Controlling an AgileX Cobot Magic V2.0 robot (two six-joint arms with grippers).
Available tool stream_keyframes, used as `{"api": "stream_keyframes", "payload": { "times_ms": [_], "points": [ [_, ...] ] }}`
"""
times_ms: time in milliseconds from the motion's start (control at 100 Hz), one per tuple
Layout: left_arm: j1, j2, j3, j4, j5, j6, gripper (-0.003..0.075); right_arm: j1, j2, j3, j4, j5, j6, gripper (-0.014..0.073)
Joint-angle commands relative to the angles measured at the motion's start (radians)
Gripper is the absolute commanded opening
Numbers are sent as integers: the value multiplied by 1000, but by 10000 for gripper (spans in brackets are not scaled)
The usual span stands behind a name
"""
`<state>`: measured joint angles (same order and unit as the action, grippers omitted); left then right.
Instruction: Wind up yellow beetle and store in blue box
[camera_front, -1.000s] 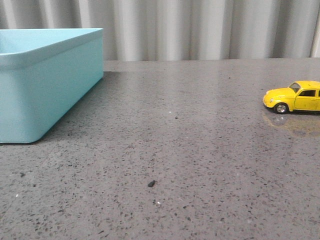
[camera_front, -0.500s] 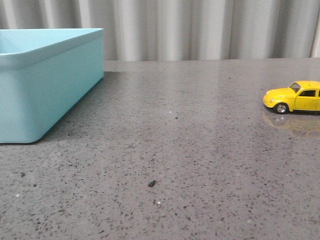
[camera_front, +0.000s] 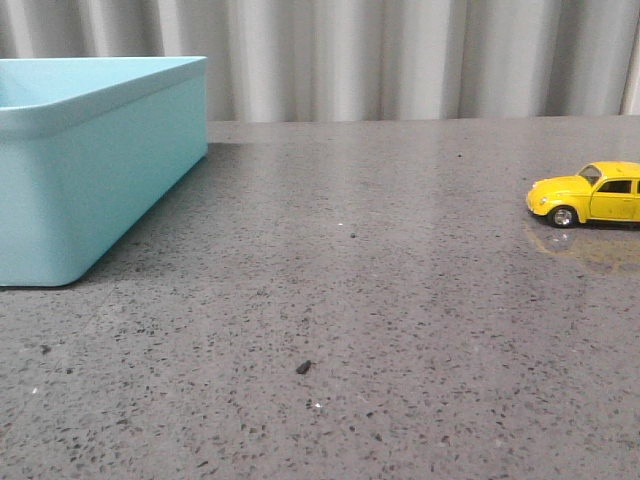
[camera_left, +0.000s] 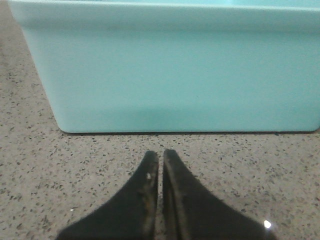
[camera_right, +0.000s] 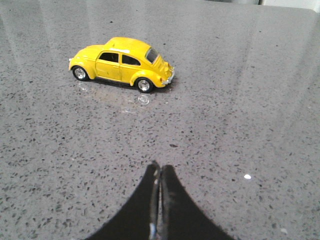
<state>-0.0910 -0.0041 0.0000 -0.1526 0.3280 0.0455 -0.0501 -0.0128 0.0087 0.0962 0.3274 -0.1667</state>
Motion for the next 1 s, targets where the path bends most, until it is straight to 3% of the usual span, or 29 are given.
{"api": "stream_keyframes", "payload": {
  "times_ms": [0,860,990],
  "points": [
    [4,-31,26,-13,-49,-2,-21,-1,-16,26,-6,-16,-1,-69],
    [4,-31,26,-13,-35,-2,-21,-1,-16,26,-6,-16,-1,-69],
    [4,-31,26,-13,-35,-2,-21,-1,-16,26,-17,-79,-1,-69]
  ]
}}
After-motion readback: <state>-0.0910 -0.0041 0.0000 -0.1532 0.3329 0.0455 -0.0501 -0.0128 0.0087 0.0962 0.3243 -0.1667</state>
